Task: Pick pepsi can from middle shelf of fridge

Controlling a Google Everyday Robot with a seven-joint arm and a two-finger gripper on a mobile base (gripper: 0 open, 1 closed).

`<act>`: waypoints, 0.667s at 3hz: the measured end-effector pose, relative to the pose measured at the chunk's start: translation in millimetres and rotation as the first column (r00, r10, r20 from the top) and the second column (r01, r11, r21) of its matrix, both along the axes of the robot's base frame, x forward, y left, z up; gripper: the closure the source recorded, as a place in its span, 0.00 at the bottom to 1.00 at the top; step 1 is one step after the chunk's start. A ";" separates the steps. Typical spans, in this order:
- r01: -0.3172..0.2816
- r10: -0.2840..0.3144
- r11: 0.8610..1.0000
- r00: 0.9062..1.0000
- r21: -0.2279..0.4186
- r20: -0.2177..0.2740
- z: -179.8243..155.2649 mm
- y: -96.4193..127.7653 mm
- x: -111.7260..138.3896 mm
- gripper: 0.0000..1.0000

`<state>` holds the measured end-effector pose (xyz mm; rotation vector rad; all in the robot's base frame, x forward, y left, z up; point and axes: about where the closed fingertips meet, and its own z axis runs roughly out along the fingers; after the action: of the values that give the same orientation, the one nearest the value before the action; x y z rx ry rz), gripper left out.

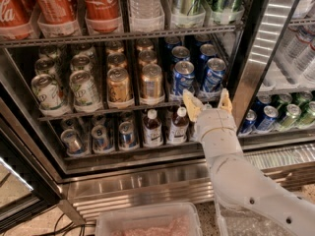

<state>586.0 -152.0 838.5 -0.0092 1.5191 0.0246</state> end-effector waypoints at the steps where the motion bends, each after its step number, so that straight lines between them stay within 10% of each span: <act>1: 0.005 -0.005 1.000 1.000 0.013 -0.015 -5.0 -9.0 9.3 0.26; 2: 0.007 -0.007 1.000 1.000 0.018 -0.019 -3.9 -17.2 22.0 0.26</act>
Offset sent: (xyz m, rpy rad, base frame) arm 0.0365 -0.0287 -0.0027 0.0236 0.0231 -0.0126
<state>608.0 -169.3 834.6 0.0107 1.5377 0.0326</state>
